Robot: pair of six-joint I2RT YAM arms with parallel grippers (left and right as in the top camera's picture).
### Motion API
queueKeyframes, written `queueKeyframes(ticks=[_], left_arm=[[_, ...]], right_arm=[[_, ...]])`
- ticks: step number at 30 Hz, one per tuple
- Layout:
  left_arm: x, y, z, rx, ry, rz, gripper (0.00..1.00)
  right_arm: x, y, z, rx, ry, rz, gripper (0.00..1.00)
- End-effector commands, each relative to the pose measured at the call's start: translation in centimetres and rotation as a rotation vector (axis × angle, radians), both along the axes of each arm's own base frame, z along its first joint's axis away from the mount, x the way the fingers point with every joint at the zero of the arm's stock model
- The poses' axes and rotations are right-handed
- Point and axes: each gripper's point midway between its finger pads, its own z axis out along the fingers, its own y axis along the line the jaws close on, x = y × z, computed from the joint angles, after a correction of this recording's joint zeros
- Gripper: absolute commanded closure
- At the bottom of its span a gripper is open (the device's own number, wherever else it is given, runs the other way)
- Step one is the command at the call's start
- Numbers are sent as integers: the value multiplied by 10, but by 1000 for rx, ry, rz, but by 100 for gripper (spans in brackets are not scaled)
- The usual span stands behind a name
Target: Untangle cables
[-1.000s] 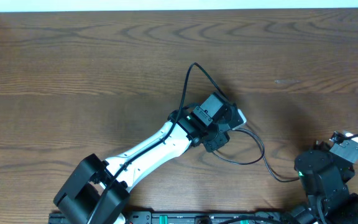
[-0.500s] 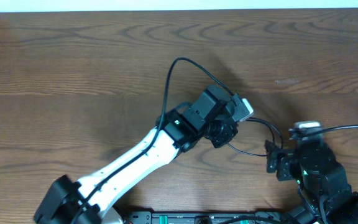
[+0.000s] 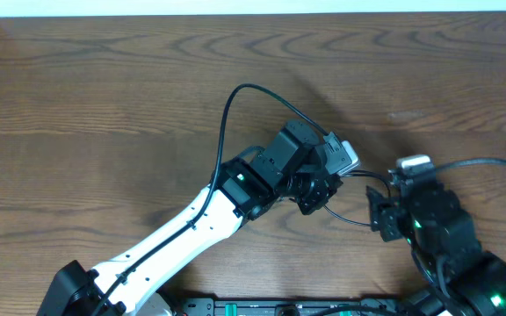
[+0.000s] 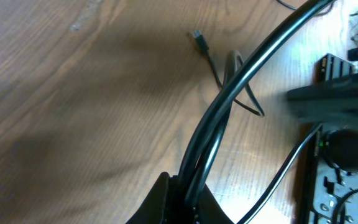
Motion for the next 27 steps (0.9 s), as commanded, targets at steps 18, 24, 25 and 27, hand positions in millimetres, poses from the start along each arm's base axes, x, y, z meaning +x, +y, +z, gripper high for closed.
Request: queueKeyframes(ticks=[18, 24, 25, 27], left_arm=[[-1, 12, -7, 57, 22, 33, 48], [-1, 15, -10, 74, 23, 42, 12], [-1, 15, -10, 74, 23, 43, 10], [-1, 15, -10, 73, 23, 43, 8]], right_arm=[[27, -16, 1, 92, -36, -279, 99], [14, -34, 34, 157, -169, -316, 99], [11, -37, 40, 170, -193, -323, 99], [6, -42, 49, 205, -230, -330, 99]])
